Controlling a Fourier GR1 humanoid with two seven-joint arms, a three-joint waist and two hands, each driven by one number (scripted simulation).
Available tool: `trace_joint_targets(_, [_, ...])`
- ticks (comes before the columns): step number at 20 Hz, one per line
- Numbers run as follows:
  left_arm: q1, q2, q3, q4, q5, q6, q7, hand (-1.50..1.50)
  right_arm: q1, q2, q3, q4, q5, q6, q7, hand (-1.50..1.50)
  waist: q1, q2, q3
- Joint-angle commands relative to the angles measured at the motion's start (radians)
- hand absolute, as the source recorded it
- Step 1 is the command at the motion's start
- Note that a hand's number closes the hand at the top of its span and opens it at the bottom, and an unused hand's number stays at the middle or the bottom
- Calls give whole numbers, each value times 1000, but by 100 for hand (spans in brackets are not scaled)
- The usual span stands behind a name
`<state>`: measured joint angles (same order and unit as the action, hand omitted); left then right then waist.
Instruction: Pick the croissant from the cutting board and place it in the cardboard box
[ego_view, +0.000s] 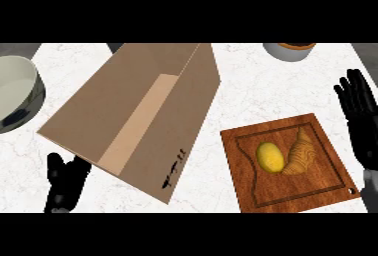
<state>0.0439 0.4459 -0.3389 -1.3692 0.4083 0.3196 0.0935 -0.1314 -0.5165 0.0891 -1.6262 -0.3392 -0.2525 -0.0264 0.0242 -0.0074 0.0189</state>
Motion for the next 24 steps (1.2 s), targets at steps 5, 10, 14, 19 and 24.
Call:
trace_joint_targets(5, [75,280,148,-132,-153,112,-21,0,98,131,-83,12,-206,115,-133,-150,-68,-6,-11])
trace_joint_targets(10, [42,291,146,-114,-177,120,-29,0,215,-55,62,165,242,70,-321,-150,-77,19,-16])
trace_joint_targets(14, [-3,271,143,-83,-196,120,-50,0,272,150,-42,269,-26,212,-652,-150,-66,14,-12])
trace_joint_targets(19, [-43,252,153,-16,-208,75,-79,0,227,51,-145,547,40,359,-950,-150,-25,12,-17])
trace_joint_targets(24, [-132,224,145,21,-233,82,-57,0,189,-90,-76,592,268,224,-860,-150,-22,13,-18])
